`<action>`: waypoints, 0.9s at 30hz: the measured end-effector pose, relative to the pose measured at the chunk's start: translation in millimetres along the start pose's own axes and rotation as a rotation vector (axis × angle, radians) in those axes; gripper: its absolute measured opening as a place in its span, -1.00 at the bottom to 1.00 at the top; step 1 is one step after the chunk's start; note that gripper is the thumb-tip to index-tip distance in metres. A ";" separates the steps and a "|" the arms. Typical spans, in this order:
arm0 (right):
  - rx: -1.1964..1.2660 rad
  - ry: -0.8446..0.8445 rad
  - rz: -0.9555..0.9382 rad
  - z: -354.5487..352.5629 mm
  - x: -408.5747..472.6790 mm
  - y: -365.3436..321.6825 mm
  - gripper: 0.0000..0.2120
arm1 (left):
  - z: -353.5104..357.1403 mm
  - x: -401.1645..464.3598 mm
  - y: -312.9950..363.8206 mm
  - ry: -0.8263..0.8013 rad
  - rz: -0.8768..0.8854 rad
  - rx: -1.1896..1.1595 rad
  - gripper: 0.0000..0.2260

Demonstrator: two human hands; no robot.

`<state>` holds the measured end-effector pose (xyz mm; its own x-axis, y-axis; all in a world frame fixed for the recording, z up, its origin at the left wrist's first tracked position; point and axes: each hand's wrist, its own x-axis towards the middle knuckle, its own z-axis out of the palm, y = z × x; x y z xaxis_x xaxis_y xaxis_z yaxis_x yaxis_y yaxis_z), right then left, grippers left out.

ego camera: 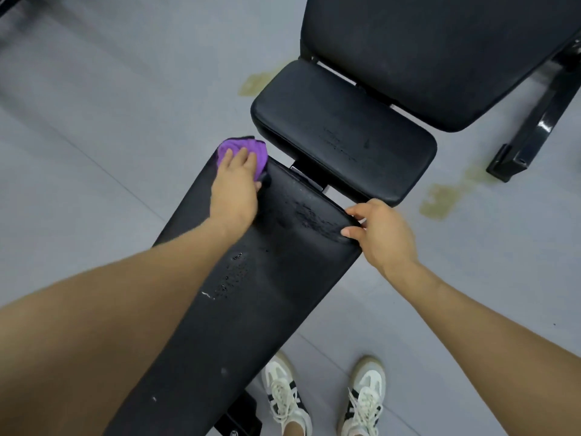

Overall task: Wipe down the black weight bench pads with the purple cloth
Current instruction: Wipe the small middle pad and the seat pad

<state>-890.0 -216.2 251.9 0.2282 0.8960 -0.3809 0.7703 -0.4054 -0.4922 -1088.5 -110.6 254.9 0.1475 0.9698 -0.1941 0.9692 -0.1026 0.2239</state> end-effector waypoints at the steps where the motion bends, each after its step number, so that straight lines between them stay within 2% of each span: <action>1: -0.010 0.007 -0.018 -0.2 -4.8 0.2 -0.63 | 7.2 -17.5 10.6 0.009 0.061 -0.015 -0.54; 4: -0.023 0.022 -0.063 -1.2 -21.7 3.4 -0.61 | 31.4 -64.8 42.2 -0.066 0.316 0.038 -0.47; 7: 0.010 0.031 -0.049 -2.0 -29.8 9.1 -0.62 | 28.5 -60.1 38.0 -0.162 0.474 0.097 -0.48; 9: 0.075 0.037 -0.015 -1.4 -29.4 10.7 -0.63 | 17.8 -38.1 25.6 -0.137 0.395 0.010 -0.48; 12: 0.157 0.058 -0.001 2.6 -28.7 11.5 -0.64 | 5.9 -13.0 18.3 -0.021 0.066 -0.066 -0.51; 14: 0.186 0.071 0.006 5.3 -29.3 13.1 -0.65 | 9.7 -18.8 31.3 0.015 0.000 -0.053 -0.53; 17: 0.253 0.098 0.048 8.3 -29.7 14.2 -0.66 | 25.7 -51.7 58.8 0.016 0.118 -0.072 -0.51; 20: 0.331 0.116 0.149 8.0 -30.9 14.7 -0.75 | 45.5 -94.9 83.9 -0.120 0.314 -0.092 -0.50; 24: 0.409 0.099 0.229 7.7 -31.6 14.8 -0.79 | 38.4 -82.5 64.9 -0.198 0.542 -0.032 -0.52; 25: 0.410 0.097 0.234 7.7 -30.9 15.4 -0.78 | 33.9 -71.0 58.7 -0.177 0.520 -0.015 -0.52; 27: 0.415 0.084 0.238 7.2 -29.8 16.7 -0.77 | 24.0 -47.9 53.5 -0.103 0.290 -0.011 -0.52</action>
<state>-888.2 -251.0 249.4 0.4301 0.7740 -0.4646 0.3923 -0.6238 -0.6760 -1039.1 -167.9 253.2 0.4374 0.8728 -0.2167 0.8817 -0.3689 0.2940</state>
